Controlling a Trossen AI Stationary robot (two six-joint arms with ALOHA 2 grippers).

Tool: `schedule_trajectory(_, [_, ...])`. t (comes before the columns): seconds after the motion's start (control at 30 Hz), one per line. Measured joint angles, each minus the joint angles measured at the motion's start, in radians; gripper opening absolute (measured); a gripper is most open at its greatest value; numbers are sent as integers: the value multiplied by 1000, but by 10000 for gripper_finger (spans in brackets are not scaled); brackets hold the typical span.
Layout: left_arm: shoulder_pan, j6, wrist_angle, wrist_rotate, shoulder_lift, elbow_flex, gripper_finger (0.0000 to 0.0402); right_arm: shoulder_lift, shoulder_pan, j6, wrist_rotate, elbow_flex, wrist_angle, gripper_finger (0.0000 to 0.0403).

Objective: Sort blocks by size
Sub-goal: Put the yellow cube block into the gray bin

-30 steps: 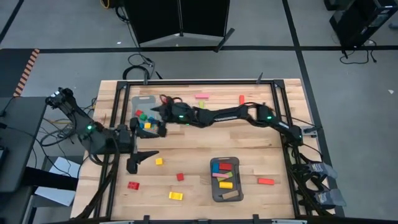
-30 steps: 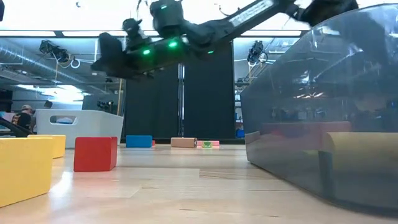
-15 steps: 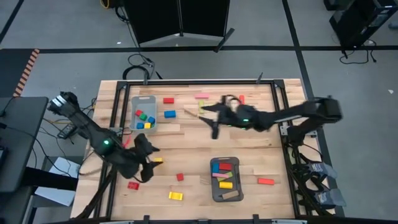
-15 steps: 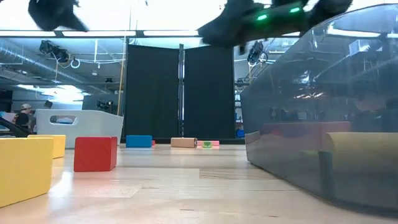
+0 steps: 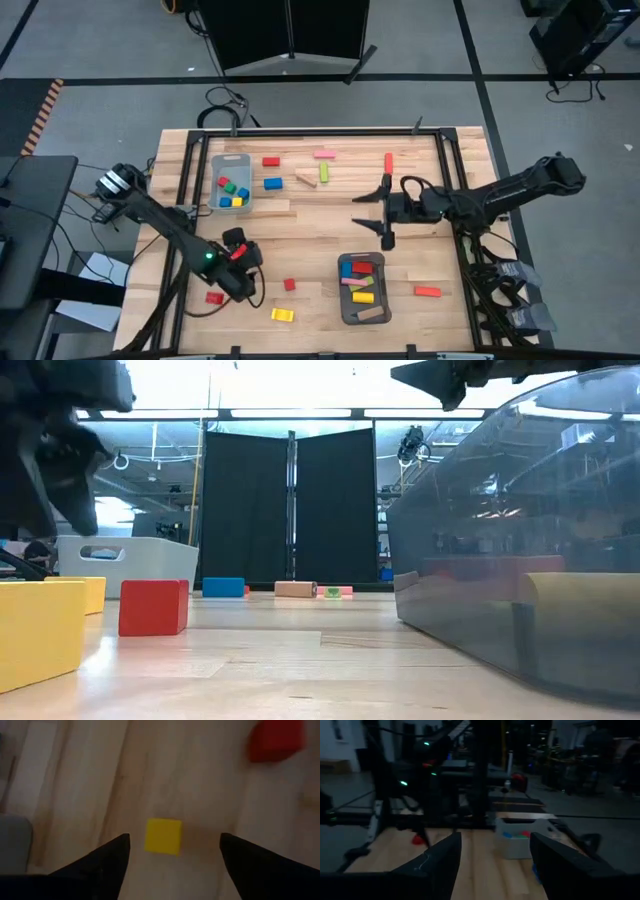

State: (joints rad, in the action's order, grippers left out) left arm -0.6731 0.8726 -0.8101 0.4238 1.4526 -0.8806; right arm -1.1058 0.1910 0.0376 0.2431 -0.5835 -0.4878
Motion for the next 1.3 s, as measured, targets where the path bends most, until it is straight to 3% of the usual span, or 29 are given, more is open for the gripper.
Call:
schedule_trajectory(0.2, [51,-30,-7,-26,83,0,348,-4,70,0,55,0,-5,240])
schedule_trajectory(0.4, [106,-87,22,-99,173,2,330,-4,97,9,104,0,-4,238])
schedule_trajectory(0.57, [135,-136,67,-135,208,-2,271,-4,98,11,105,0,-7,240])
schedule_trajectory(0.77, [168,-141,58,-179,203,-3,136,-4,98,10,107,0,-10,232])
schedule_trajectory(1.0, [264,-142,-17,-88,111,-14,140,-3,98,10,109,-24,36,227])
schedule_trajectory(1.2, [384,-147,-49,117,-82,-45,140,-22,110,-96,250,-110,378,231])
schedule_trajectory(1.3, [484,-86,-159,218,-184,-45,140,-28,115,-184,305,-145,518,234])
